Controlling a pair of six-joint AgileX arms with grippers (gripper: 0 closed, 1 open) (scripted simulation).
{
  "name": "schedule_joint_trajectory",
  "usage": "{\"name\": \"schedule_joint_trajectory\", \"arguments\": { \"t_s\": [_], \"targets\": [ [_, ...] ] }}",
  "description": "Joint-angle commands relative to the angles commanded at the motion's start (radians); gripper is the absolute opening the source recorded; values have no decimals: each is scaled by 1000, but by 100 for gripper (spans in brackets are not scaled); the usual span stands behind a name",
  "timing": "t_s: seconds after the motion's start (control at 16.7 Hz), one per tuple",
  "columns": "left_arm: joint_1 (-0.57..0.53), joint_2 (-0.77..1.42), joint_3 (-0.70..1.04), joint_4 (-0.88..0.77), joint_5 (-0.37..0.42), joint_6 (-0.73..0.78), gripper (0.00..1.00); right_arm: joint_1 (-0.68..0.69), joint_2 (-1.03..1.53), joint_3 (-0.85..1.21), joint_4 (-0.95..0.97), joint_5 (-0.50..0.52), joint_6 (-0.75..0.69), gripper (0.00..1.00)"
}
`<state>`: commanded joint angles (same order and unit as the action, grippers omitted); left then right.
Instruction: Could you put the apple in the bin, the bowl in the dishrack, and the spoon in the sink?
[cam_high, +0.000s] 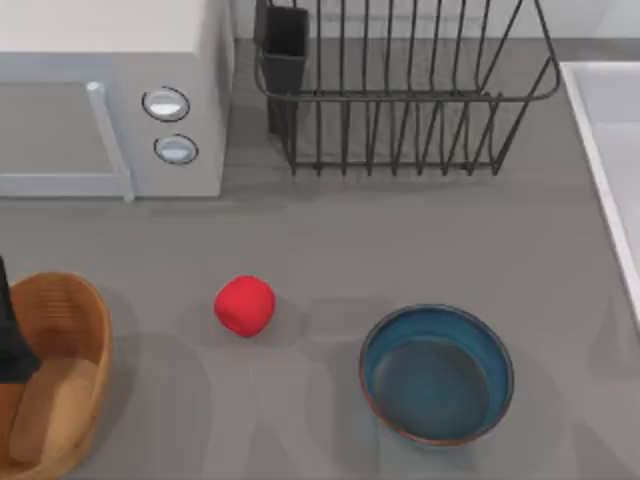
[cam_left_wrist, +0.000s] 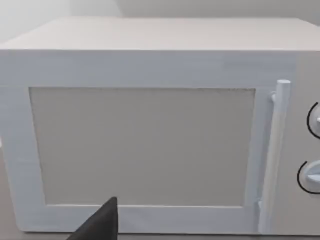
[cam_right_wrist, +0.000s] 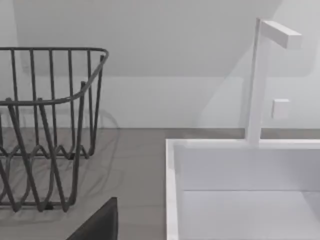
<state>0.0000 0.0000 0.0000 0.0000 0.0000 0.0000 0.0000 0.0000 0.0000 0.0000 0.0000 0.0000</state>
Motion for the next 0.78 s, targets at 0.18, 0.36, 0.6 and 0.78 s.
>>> {"name": "schedule_joint_trajectory", "arguments": {
  "t_s": [0.18, 0.36, 0.6, 0.78],
  "targets": [
    [-6, 10, 10, -10, 0, 0, 100, 0, 0, 0, 0, 0, 0, 100],
    [-51, 104, 102, -91, 0, -3, 100, 0, 0, 0, 0, 0, 0, 100],
    [-144, 380, 338, -266, -2, -7, 100, 0, 0, 0, 0, 0, 0, 100],
    [-218, 681, 555, -411, -2, -11, 100, 0, 0, 0, 0, 0, 0, 100]
  ]
}}
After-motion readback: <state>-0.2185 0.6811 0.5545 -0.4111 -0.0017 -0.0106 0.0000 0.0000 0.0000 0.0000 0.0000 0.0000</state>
